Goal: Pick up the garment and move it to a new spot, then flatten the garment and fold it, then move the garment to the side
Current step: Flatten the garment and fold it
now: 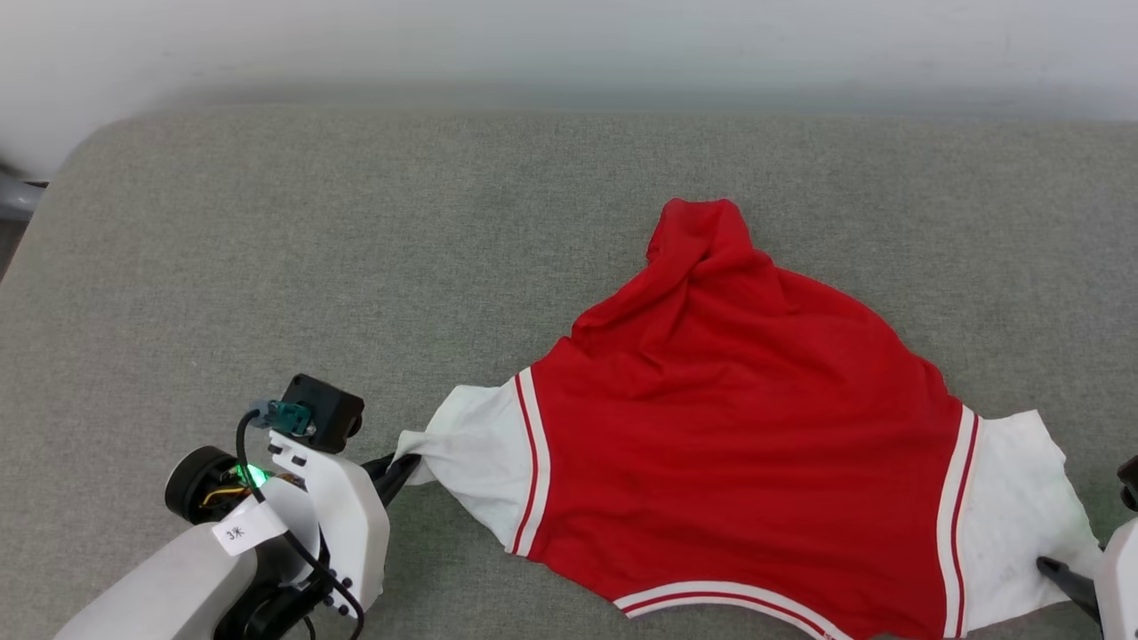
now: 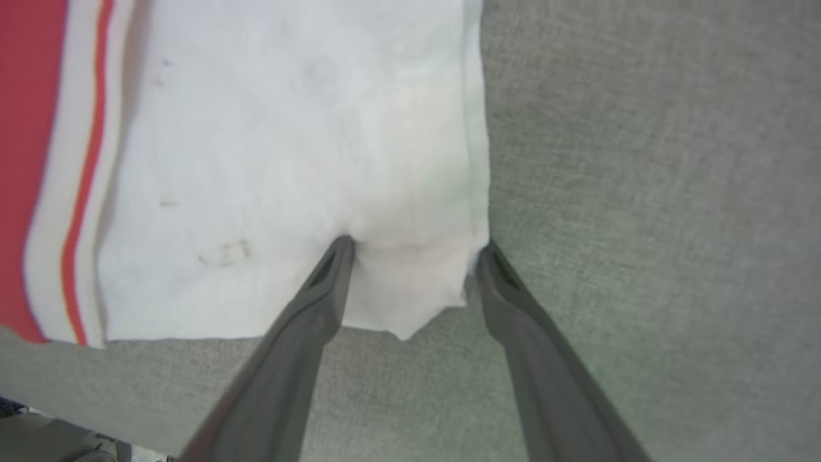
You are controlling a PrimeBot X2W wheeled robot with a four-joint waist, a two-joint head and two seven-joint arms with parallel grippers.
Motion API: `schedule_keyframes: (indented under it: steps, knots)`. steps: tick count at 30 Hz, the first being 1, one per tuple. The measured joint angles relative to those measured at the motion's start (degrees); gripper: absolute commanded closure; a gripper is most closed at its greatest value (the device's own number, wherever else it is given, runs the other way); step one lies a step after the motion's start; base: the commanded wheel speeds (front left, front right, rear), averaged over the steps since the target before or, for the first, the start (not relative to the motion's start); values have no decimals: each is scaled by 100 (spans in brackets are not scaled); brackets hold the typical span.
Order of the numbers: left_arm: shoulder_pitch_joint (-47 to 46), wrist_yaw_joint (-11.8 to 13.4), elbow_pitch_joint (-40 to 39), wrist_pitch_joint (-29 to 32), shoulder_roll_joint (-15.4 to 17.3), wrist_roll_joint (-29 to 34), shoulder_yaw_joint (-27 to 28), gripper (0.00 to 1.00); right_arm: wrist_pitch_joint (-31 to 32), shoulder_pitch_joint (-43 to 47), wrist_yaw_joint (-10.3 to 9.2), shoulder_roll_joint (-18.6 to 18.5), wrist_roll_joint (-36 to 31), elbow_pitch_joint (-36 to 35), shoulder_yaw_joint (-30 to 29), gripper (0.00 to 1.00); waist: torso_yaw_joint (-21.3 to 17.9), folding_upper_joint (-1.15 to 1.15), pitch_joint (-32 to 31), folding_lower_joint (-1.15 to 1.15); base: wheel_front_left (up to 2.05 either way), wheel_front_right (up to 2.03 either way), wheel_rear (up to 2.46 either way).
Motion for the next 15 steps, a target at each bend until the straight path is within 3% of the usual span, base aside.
schedule_keyframes:
  steps: [8,15]
  knots:
    - [164,1,-120,-372,0,4,42,100,-1040,-128,10,-189,2,-25,421,100,-26,1,-321,1,0,0,0]
    - [375,177,-678,-860,74,-14,285,100,-1747,-34,11,-412,-199,-666,102,100,-76,1,-735,1,0,0,0]
